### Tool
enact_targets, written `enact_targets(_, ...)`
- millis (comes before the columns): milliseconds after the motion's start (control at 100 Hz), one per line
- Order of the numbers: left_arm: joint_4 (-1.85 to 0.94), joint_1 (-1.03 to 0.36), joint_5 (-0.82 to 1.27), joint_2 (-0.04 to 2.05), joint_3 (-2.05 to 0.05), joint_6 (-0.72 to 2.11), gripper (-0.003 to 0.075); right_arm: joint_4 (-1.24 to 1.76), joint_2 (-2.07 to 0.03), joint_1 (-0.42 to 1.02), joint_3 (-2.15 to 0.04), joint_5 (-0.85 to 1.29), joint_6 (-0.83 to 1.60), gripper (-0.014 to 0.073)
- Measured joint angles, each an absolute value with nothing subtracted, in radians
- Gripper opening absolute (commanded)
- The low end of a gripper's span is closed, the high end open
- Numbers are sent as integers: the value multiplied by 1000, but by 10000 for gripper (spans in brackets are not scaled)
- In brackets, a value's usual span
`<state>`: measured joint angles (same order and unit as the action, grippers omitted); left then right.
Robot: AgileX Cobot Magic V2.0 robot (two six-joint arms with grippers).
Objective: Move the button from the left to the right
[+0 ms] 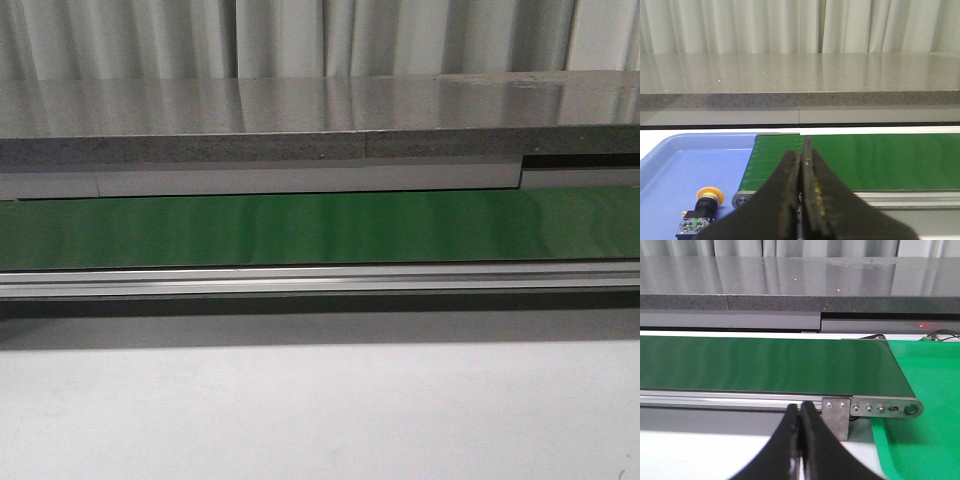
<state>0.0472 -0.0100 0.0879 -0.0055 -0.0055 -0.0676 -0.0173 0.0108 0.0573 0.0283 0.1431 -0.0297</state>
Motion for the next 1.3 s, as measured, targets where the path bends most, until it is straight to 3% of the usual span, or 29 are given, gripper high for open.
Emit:
enact_targets(800, -5, -10, 110, 7, -66, -68, -20, -17, 11, 57, 28, 143, -30, -67)
enact_targets(1300, 104, -10, 809, 456, -661, -68, -20, -17, 11, 57, 28, 143, -30, -67)
